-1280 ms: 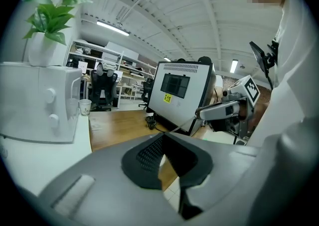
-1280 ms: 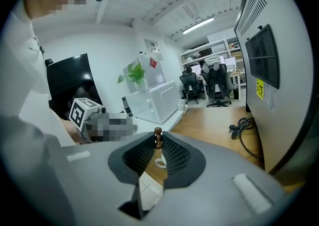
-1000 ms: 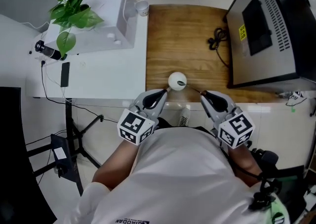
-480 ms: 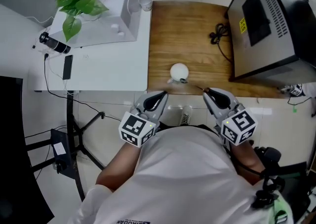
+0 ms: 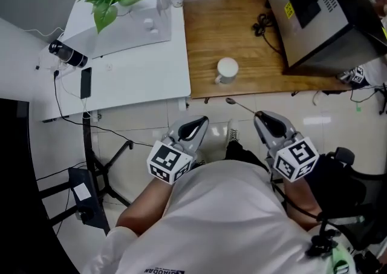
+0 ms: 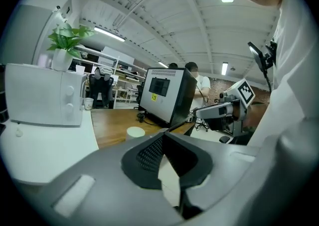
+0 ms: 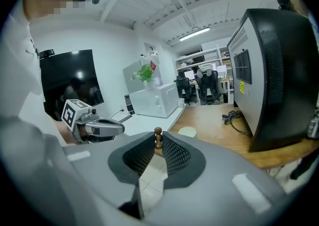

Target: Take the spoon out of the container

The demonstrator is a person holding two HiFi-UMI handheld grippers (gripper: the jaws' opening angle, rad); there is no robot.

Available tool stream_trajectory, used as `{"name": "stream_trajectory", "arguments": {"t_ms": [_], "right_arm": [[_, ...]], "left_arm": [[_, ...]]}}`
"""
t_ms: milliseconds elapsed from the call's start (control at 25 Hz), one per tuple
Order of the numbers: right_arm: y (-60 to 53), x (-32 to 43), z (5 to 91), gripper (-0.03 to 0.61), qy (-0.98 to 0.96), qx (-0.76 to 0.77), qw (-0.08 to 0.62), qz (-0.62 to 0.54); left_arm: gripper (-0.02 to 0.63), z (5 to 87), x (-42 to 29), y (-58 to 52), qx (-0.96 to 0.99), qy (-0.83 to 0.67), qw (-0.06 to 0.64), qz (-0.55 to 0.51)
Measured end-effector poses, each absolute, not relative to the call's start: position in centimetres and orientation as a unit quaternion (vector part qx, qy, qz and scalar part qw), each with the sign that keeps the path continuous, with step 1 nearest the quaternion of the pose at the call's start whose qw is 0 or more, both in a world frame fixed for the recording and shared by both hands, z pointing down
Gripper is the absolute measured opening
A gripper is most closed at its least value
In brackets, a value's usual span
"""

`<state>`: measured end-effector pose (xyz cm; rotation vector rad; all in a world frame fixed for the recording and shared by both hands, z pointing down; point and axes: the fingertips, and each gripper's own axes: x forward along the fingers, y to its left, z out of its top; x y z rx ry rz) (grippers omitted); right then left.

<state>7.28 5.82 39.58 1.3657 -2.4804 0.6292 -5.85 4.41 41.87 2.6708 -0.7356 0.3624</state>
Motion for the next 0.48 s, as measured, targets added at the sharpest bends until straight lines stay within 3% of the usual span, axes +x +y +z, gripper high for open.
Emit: {"name": "stream_trajectory", "arguments": {"t_ms": [480], "right_arm": [[13.6,5.6,39.4,0.052,-0.827,0.506,0.111,0.218]], "left_arm": [[0.005,41.4,-7.7,10.9,0.948,-0.228,0.186,0.12]]}}
